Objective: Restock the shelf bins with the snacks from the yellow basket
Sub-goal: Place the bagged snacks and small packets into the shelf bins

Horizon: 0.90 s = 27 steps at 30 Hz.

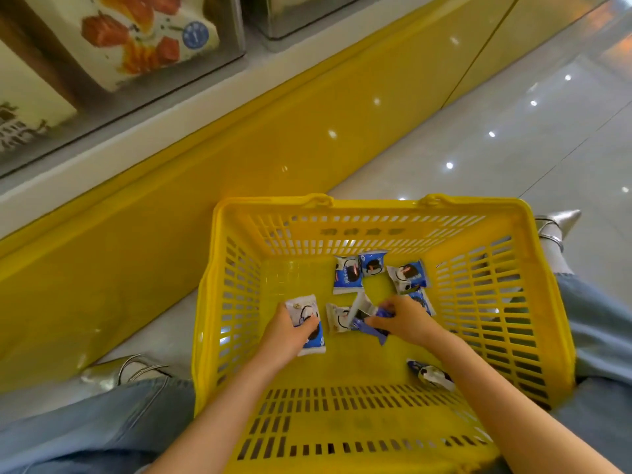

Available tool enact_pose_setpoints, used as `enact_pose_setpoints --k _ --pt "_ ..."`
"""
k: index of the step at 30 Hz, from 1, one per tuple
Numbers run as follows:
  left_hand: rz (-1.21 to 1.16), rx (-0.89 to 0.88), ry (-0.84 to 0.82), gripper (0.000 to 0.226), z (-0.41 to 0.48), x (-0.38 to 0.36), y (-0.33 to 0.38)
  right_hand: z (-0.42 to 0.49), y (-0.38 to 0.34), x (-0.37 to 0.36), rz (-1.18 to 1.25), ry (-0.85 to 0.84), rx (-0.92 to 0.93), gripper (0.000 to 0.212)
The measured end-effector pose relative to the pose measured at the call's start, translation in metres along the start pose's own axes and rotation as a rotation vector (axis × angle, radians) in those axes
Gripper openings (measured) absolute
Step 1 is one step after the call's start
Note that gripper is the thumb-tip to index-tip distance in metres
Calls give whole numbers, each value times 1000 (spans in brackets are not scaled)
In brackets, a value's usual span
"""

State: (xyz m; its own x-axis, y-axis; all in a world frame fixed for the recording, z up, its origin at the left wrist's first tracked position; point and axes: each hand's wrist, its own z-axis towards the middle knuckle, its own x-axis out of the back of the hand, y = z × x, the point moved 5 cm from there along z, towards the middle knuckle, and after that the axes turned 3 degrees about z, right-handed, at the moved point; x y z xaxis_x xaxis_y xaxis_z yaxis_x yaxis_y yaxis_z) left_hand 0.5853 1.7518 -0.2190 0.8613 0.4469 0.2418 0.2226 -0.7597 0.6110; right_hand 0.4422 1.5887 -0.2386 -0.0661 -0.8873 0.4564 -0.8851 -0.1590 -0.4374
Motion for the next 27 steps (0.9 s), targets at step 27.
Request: enact_pose_setpoints --k 27 --pt "-420 -6 -103 43 -10 28 13 39 97 13 80 407 -255 71"
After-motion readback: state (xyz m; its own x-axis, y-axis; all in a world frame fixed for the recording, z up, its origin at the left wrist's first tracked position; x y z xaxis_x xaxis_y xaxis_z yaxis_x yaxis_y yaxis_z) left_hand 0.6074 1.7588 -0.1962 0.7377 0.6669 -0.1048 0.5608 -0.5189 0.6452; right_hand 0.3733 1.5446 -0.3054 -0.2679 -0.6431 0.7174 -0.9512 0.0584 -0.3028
